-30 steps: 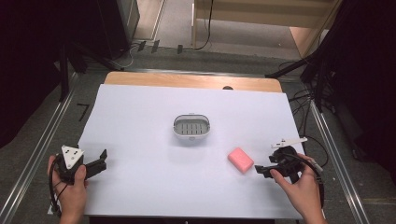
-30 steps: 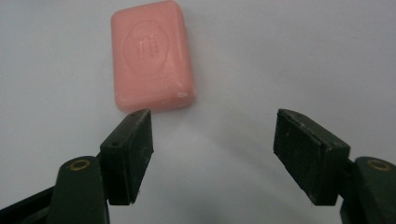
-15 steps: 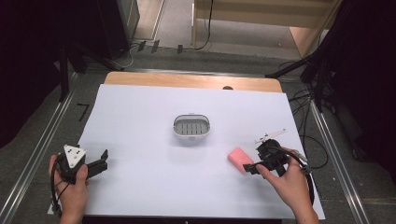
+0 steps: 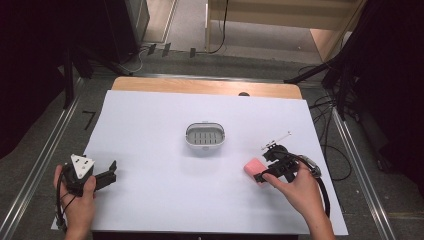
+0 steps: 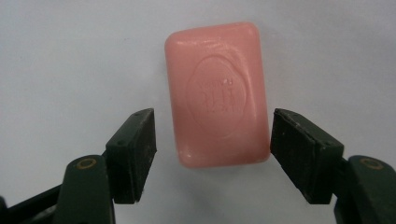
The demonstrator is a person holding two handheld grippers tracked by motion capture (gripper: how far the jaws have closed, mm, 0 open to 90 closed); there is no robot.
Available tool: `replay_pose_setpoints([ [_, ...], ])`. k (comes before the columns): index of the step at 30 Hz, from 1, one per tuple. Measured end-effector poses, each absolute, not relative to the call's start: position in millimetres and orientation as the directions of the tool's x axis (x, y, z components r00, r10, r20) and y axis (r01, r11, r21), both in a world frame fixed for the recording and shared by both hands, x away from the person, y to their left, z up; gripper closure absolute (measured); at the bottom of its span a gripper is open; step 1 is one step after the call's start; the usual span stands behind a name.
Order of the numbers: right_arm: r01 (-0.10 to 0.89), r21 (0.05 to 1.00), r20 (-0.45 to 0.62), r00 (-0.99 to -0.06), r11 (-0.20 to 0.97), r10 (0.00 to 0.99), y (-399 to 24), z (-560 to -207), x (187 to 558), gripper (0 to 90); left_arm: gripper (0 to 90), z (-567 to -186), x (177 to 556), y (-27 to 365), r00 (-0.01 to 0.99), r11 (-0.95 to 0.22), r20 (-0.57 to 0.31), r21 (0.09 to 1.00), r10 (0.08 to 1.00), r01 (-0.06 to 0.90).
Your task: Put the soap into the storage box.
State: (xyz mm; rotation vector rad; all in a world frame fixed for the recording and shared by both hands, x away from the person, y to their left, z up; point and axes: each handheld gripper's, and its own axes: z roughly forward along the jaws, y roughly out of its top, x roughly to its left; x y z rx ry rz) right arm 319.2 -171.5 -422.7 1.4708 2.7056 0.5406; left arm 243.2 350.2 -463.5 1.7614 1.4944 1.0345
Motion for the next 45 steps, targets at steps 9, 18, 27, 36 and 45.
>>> replay_pose_setpoints([
  [9,0.831,0.275,0.121,-0.528,0.483,0.840,-160,-423,325,32.0,8.4,-464,243,350,0.063,-0.190,0.184,0.838,0.981,0.512],
  [18,0.831,0.239,0.065,-0.529,0.502,0.846,-151,-431,327,32.1,8.4,-464,243,349,0.063,-0.190,0.184,0.836,0.981,0.515],
  [27,0.844,0.209,0.043,-0.513,0.494,0.857,-147,-438,330,34.4,8.4,-464,243,349,0.067,-0.194,0.187,0.834,0.980,0.516],
  [36,0.837,0.214,0.045,-0.523,0.503,0.851,-146,-441,331,36.8,8.5,-464,243,349,0.067,-0.194,0.186,0.834,0.980,0.516],
  [45,0.824,0.223,0.038,-0.541,0.520,0.840,-145,-440,331,38.6,8.6,-464,243,349,0.067,-0.193,0.186,0.834,0.980,0.517],
])
